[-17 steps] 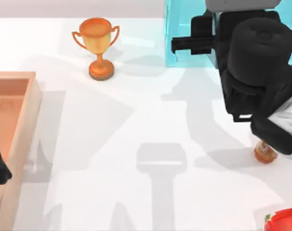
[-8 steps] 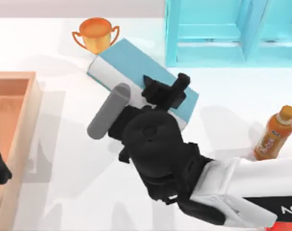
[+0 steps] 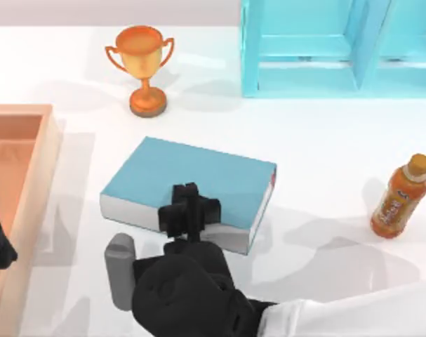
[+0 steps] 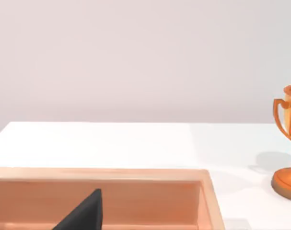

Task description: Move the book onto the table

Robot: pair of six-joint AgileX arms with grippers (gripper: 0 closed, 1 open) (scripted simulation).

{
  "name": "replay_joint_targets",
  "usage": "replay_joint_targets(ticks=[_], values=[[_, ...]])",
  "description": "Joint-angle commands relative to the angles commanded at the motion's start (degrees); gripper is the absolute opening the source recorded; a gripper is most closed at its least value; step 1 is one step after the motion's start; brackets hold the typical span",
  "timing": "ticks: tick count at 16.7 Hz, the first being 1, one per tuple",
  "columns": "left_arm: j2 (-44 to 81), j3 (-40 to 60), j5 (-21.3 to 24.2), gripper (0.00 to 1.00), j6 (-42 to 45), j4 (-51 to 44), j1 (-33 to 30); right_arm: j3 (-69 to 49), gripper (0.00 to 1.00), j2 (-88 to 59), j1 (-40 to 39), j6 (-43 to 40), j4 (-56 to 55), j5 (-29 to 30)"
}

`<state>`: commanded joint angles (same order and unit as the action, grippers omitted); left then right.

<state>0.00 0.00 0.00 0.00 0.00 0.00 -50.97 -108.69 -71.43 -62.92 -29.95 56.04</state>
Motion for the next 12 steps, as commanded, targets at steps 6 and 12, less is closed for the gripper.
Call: replay_joint_targets(ticks=[6, 12], values=[[0.0, 0.0, 0.0, 1.0, 0.0, 0.0, 0.0, 0.21, 0.0, 0.23, -0.16, 0.52, 0.27, 0.16], [0.0, 0.0, 0.0, 1.0, 0.0, 0.0, 0.0, 0.4, 0.0, 0.05, -0.53, 0.85, 0.5, 0.52]])
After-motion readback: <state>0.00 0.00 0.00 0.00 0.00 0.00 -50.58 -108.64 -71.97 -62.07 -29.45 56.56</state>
